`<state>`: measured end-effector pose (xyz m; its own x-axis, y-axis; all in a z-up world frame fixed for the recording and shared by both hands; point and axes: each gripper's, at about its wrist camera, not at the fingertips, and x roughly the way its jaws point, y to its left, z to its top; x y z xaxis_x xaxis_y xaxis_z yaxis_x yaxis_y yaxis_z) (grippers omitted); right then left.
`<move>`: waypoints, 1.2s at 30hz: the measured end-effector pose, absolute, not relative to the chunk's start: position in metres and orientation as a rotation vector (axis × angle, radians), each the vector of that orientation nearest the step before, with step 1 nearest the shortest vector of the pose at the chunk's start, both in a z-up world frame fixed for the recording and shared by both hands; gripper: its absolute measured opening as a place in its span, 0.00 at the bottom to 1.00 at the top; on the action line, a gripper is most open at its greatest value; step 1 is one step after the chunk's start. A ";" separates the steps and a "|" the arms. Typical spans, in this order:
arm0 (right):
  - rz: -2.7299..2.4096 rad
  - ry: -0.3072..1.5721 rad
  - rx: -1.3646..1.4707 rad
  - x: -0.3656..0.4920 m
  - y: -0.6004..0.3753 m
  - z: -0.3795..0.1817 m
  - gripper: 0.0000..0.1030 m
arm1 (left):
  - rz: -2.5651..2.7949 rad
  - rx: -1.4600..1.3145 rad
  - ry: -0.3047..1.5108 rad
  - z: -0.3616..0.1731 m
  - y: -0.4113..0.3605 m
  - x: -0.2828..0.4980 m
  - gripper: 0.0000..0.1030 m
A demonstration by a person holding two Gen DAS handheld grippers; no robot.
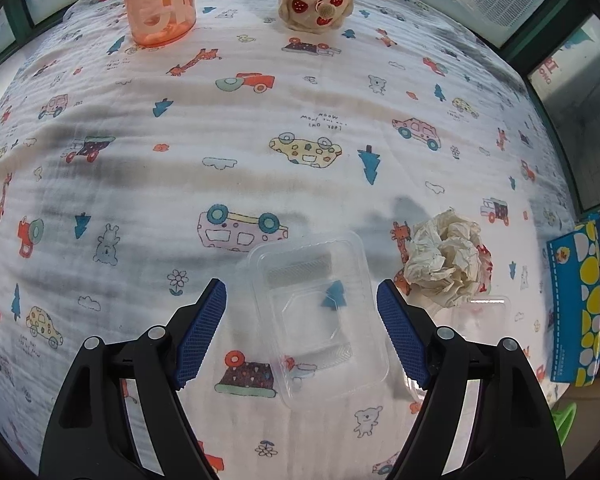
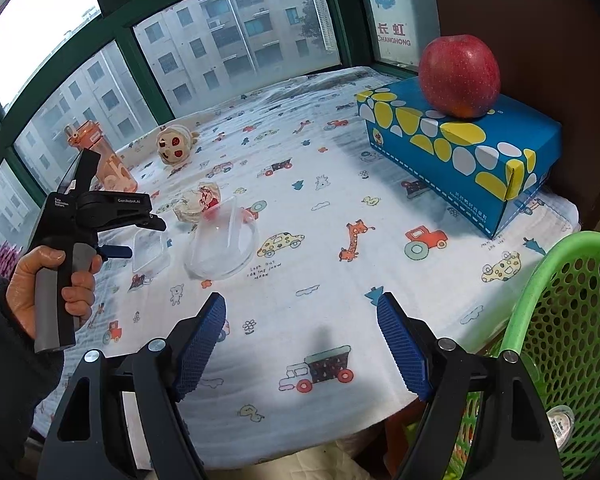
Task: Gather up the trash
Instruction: 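Move the left tool back over the bed to the clear plastic box, then grasp the clear plastic box with the left tool, then lift the clear plastic box with the left tool and carry it over the wastebasket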
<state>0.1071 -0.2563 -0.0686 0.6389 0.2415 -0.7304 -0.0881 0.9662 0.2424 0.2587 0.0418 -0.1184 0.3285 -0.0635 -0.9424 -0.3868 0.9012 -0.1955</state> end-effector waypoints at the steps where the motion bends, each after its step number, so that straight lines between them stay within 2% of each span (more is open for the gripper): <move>1: 0.190 0.860 0.192 0.108 -0.256 -0.069 0.73 | 0.216 -0.429 1.231 -0.120 0.041 0.259 0.75; 5: 0.197 0.865 0.188 0.110 -0.253 -0.071 0.73 | 0.214 -0.410 1.243 -0.124 0.036 0.258 0.75; 7: 0.198 0.868 0.183 0.111 -0.251 -0.071 0.73 | 0.203 -0.419 1.246 -0.125 0.037 0.257 0.71; 9: 0.204 0.872 0.178 0.113 -0.248 -0.071 0.73 | 0.165 -0.423 1.246 -0.126 0.036 0.256 0.55; 21: 0.286 0.889 0.099 0.151 -0.192 -0.071 0.71 | 0.077 -0.389 1.200 -0.099 0.049 0.233 0.52; 36: 0.290 0.959 -0.070 0.217 -0.122 -0.105 0.68 | 0.070 -0.407 1.149 -0.082 0.092 0.209 0.52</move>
